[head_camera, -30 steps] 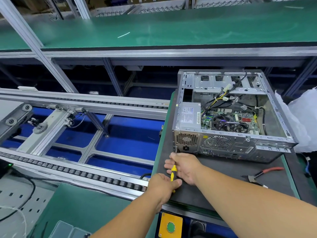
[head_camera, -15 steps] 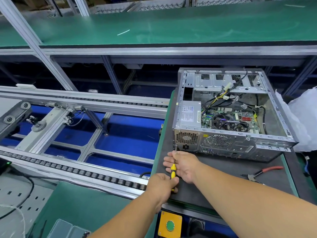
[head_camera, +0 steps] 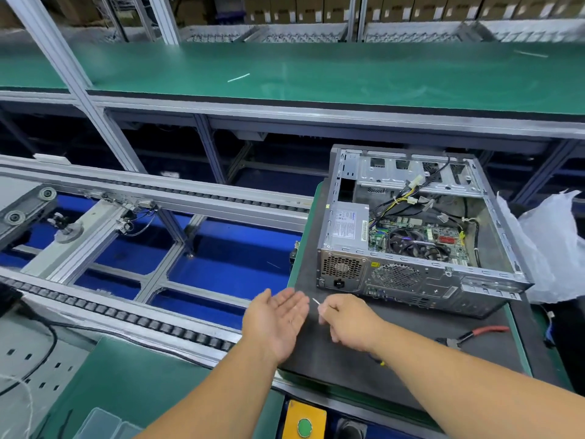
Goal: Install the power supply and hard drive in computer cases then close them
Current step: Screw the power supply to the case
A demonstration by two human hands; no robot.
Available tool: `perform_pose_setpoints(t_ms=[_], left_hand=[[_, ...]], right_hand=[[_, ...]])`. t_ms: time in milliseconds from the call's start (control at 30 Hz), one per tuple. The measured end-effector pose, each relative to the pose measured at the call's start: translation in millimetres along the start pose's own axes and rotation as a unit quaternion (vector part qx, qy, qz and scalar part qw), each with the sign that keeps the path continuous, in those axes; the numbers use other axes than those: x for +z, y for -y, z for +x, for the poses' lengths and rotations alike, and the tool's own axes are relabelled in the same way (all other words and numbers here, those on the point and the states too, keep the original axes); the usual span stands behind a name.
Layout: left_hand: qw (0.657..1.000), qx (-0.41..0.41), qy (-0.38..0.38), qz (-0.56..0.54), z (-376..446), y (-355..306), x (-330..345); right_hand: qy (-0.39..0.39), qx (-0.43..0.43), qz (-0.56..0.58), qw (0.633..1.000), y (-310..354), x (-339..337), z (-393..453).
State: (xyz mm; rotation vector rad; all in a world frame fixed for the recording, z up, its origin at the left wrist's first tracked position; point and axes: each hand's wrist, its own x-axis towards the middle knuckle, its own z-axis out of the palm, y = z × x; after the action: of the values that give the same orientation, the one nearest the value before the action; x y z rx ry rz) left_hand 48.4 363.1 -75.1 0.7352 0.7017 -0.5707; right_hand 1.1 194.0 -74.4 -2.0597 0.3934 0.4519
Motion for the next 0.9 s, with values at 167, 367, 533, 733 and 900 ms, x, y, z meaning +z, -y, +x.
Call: perform_pose_setpoints(t_ms=[167, 367, 533, 733, 900], left_hand=[[0.997, 0.0, 0.073, -0.029, -7.6, 1.9, 24.8], [0.992, -0.001, 0.122, -0.021, -20.4, 17.4, 49.6], [0.99, -0.011, 0.135, -0.047, -20.2, 21.7, 48.9], [0.987, -0.024, 0.151, -0.045, -19.2, 30.0, 49.5], [0.991, -0.022, 0.107, 0.074, -15.4, 37.9, 47.7]], right_hand=[[-0.02, -0.086, -0.246, 0.965, 26.6, -23.4, -31.5], [-0.023, -0.098, -0.321, 0.942, 35.2, -29.5, -46.8], [-0.057, -0.051, -0.275, 0.958, 28.3, -36.8, -54.3], [-0.053, -0.054, -0.269, 0.96, 24.1, -35.5, -57.3], [-0.079, -0.014, -0.153, 0.985, 23.5, -40.7, -53.6]])
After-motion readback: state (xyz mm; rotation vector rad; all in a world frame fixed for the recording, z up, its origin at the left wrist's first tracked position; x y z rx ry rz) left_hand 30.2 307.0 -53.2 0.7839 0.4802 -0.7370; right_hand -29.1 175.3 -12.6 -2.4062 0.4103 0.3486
